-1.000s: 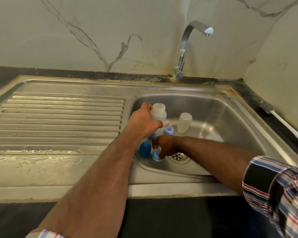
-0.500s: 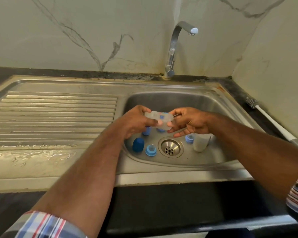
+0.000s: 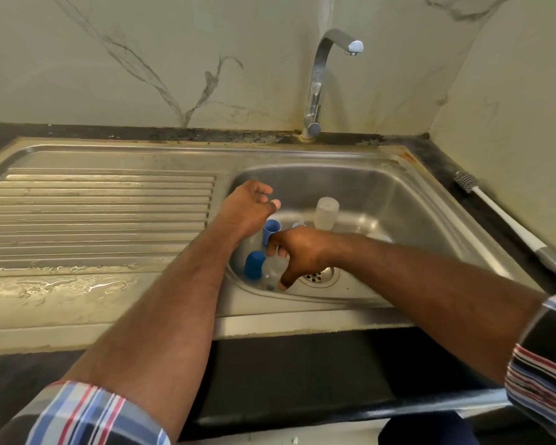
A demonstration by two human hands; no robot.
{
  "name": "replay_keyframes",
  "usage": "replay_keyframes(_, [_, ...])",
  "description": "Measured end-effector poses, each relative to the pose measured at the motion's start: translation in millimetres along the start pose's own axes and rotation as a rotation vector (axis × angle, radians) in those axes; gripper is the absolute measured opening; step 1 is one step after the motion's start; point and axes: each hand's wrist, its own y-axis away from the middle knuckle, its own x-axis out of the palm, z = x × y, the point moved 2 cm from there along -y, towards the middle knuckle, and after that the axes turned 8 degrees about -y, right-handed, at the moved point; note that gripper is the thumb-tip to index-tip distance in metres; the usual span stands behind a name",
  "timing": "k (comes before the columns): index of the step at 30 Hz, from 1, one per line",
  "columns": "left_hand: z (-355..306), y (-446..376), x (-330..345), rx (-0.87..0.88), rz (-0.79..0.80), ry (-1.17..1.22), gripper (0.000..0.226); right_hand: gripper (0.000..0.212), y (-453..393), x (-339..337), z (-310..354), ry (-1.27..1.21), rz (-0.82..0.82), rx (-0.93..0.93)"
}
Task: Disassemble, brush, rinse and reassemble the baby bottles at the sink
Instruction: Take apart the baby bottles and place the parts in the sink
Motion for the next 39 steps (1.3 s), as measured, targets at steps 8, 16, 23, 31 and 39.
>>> replay_keyframes(8, [-3, 1, 1, 0.023, 0.008, -0.005, 0.04, 0.064, -13, 11, 3, 0.049, 0.028, 0.032])
replay_keyframes(16, [-4, 3, 1, 0.024, 0.004, -0.042, 0.043, 0.08, -11, 11, 7, 0.025, 0.034, 0.041])
replay_keyframes(23, [-5, 2, 3, 0.056, 0.014, -0.161, 0.054, 0.057, 16, -19, -1, 0.171, -0.246, 0.109])
replay_keyframes(31, [-26, 20, 31, 0.189, 0.129, -0.507, 0.07, 0.022, 59, -18, -19, 0.217, -0.399, 0.306])
replay_keyframes(39, [-81, 37, 110, 0.39, 0.181, -0.625, 0.071, 0.028, 121, -27, -62, 0.052, -0.573, 0.555])
